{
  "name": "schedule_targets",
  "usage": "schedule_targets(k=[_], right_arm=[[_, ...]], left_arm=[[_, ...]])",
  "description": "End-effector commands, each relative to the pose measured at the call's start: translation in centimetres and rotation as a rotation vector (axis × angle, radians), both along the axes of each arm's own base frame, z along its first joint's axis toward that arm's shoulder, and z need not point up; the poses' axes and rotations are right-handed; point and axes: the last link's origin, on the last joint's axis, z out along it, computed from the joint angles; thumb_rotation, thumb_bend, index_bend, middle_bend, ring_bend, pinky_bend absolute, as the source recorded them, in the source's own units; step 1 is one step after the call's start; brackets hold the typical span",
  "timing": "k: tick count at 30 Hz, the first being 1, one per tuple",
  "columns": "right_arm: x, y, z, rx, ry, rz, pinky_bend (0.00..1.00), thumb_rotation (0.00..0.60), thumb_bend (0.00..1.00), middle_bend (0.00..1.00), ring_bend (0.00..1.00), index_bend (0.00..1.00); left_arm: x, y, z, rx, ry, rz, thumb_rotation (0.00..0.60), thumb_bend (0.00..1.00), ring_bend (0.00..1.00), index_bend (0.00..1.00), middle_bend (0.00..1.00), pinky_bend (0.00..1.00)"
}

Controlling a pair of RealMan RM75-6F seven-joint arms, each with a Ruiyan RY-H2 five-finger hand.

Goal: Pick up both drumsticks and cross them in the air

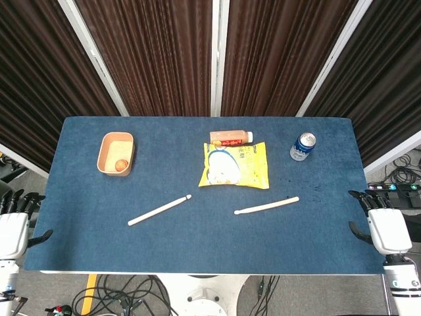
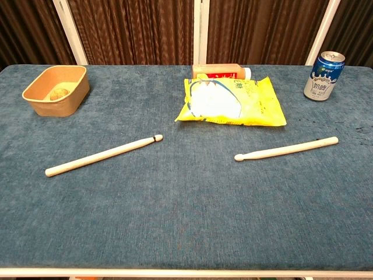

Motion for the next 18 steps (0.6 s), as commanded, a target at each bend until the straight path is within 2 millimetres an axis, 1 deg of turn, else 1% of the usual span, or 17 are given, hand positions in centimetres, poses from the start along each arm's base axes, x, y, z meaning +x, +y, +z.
schedule_targets(k=[1,7,10,12,14,18], right_arm=[[0.2,-0.2,-0.2,0.008,-0.006,0.008,0.29,0.6,0.18,0.29,0.17,0.19],[0.4,-0.4,-0.5,0.02,-0.015,0.025,0.29,0.6,0.18,0.3,0.18,0.19],[0.8,-0.8,-1.0,0.05,-0.026,0.046,0.29,0.6,0.18,0.3,0.19,0.19],[1.4,-1.5,-1.9,0.097,-0.038,0.079,0.29,0.6,0.18,0.31,0.2,0.2],[2.1,-2.4,-3.0,0.149,-0.045,0.113,0.29,0.6,0.19,0.32,0.2,0.23],[2.8,-5.6,-5.7,0.236,0.022,0.159,0.29,0.6,0.19,0.36,0.21,0.3]], left_arm=[[-0.1,-0.2,-0.1,0.005,-0.006,0.007,0.6,0.04,0.08,0.25,0.19,0.07],[-0.1,-0.2,-0.1,0.007,-0.005,0.009,0.6,0.04,0.08,0.24,0.19,0.07],[-0.1,-0.1,-0.1,0.01,-0.006,0.004,0.6,0.04,0.08,0.24,0.19,0.07],[0.3,0.2,-0.2,0.009,-0.007,-0.003,0.6,0.04,0.08,0.25,0.19,0.07],[0.4,0.4,-0.3,0.004,-0.007,-0.006,0.6,0.04,0.08,0.25,0.19,0.07],[0.5,0.5,-0.3,-0.004,-0.003,-0.015,0.6,0.04,0.08,0.25,0.19,0.07]])
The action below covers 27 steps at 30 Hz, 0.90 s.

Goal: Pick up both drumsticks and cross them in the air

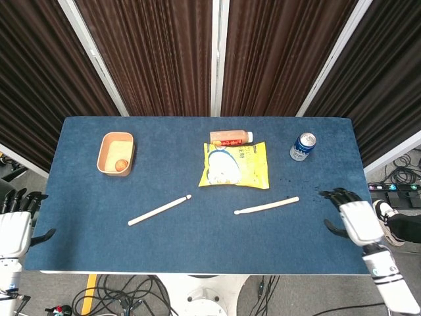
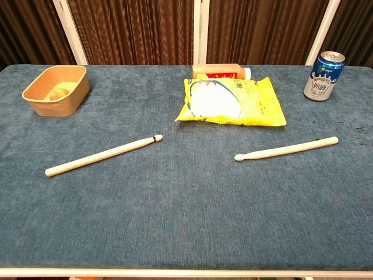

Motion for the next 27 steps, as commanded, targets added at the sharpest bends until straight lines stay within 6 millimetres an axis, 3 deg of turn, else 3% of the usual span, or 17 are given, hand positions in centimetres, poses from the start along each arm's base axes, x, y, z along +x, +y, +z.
schedule_targets(k=[1,7,13,21,27], right_arm=[[0.9,-3.2,-3.1,0.084,0.055,0.053,0.29,0.6,0.19,0.37,0.21,0.32],[1.4,-7.1,-7.6,0.176,0.13,0.077,0.3,0.6,0.18,0.42,0.24,0.38],[1.0,-8.8,-10.8,0.204,0.218,0.105,0.31,0.6,0.17,0.45,0.26,0.42],[0.1,-9.7,-13.3,0.223,0.291,0.112,0.33,0.6,0.17,0.47,0.27,0.43],[0.1,-10.0,-13.7,0.213,0.29,0.123,0.33,0.6,0.19,0.49,0.29,0.45]], left_arm=[[0.0,0.0,0.1,-0.002,0.003,-0.004,0.6,0.04,0.08,0.25,0.19,0.07],[-0.1,0.0,0.0,-0.013,0.003,0.002,0.6,0.04,0.08,0.25,0.19,0.07],[-0.1,0.0,0.1,-0.015,-0.001,0.01,0.6,0.04,0.08,0.25,0.19,0.07],[-0.4,0.0,-0.2,-0.026,-0.006,0.02,0.6,0.04,0.08,0.25,0.19,0.07],[-0.5,0.0,-0.1,-0.022,-0.007,0.02,0.6,0.04,0.08,0.25,0.19,0.07]])
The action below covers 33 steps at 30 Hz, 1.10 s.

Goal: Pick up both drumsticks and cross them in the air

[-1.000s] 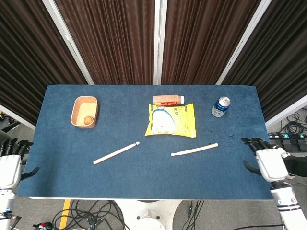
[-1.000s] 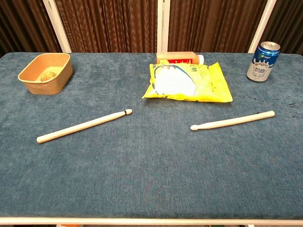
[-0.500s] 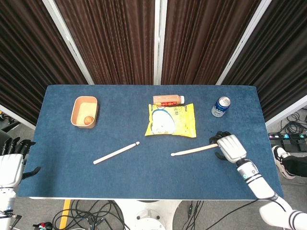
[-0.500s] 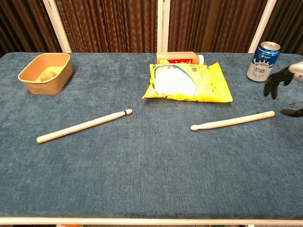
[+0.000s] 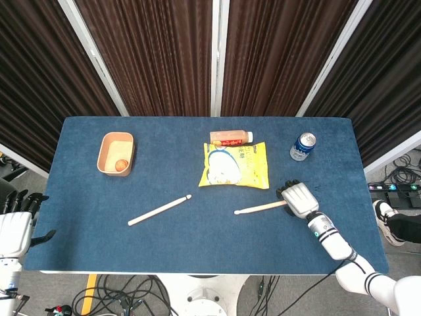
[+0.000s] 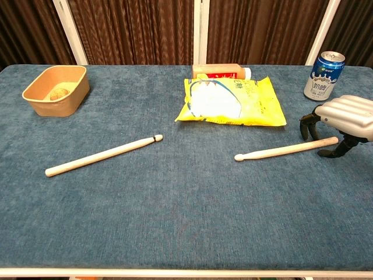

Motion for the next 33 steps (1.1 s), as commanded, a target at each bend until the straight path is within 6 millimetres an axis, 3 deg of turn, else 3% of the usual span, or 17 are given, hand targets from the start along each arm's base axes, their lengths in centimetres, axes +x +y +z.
schedule_targets(k=[1,16,23,28,33], right_arm=[[0.1,-0.1,-0.2,0.0,-0.005,0.007,0.33,0.6,0.2,0.5,0.29,0.45],[0.1,-0.3,-0.1,0.004,0.005,0.005,0.33,0.6,0.23,0.52,0.31,0.47],[0.1,-0.3,-0.3,0.01,0.013,0.002,0.34,0.6,0.32,0.56,0.34,0.53],[0.3,-0.4,0.0,0.004,0.011,0.011,0.36,0.6,0.38,0.6,0.38,0.59],[0.8,-0.6,1.2,-0.028,-0.04,0.027,0.4,0.6,0.42,0.64,0.42,0.66]], left_arm=[[0.0,0.0,0.0,0.0,-0.002,0.002,0.6,0.04,0.08,0.25,0.19,0.07],[-0.1,0.0,-0.1,0.0,-0.001,0.005,0.6,0.04,0.08,0.25,0.19,0.07],[-0.2,0.0,-0.1,0.001,0.004,0.003,0.6,0.04,0.08,0.25,0.19,0.07],[0.3,1.1,-0.2,-0.026,0.032,-0.046,0.6,0.04,0.08,0.25,0.19,0.07],[2.0,3.7,-0.7,-0.063,0.009,-0.119,0.6,0.04,0.08,0.27,0.21,0.09]])
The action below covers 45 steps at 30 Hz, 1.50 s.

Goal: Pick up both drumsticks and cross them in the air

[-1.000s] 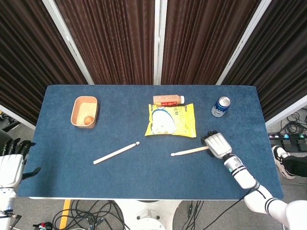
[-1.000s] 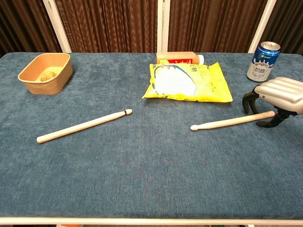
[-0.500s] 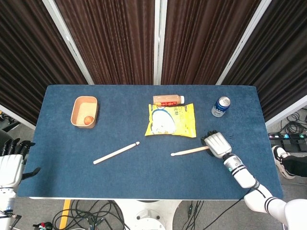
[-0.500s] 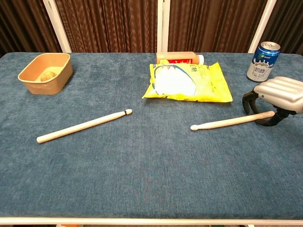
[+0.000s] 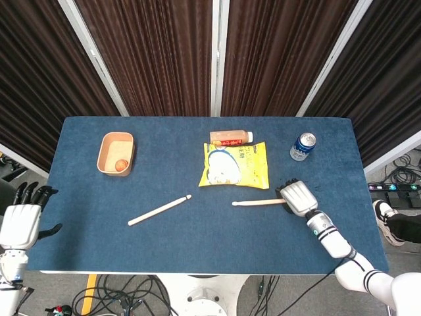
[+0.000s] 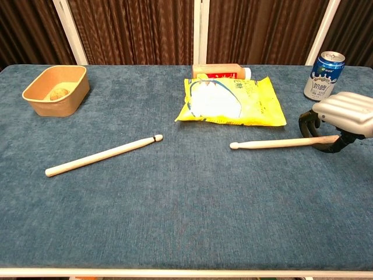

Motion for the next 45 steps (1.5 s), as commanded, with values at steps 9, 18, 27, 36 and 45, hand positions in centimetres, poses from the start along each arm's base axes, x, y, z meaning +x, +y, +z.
schedule_targets(k=[9,18,27,36,45], right_arm=[[1.9,-0.7,6.6,-0.13,-0.183,0.029,0.41,0.6,0.44,0.66,0.44,0.69],[2.2,-1.4,11.4,-0.225,-0.178,0.023,0.41,0.6,0.44,0.66,0.44,0.69],[1.1,-1.0,11.7,-0.212,-0.172,-0.019,0.41,0.6,0.44,0.66,0.44,0.69],[0.9,-1.2,10.8,-0.187,-0.17,-0.019,0.41,0.6,0.44,0.66,0.44,0.69],[0.7,-1.3,10.4,-0.175,-0.172,-0.024,0.41,0.6,0.44,0.66,0.44,0.69]], left_arm=[[5.7,6.8,-4.1,-0.149,-0.099,-0.094,0.6,0.09,0.38,0.38,0.36,0.42],[9.4,8.9,-11.2,-0.304,-0.067,-0.047,0.6,0.16,0.55,0.42,0.46,0.61],[9.8,7.7,-15.6,-0.367,-0.044,0.014,0.6,0.16,0.56,0.44,0.48,0.62],[9.9,7.8,-17.8,-0.396,-0.046,0.068,0.6,0.19,0.57,0.44,0.49,0.63],[9.9,7.6,-18.6,-0.418,-0.03,0.09,0.573,0.19,0.57,0.44,0.5,0.63]])
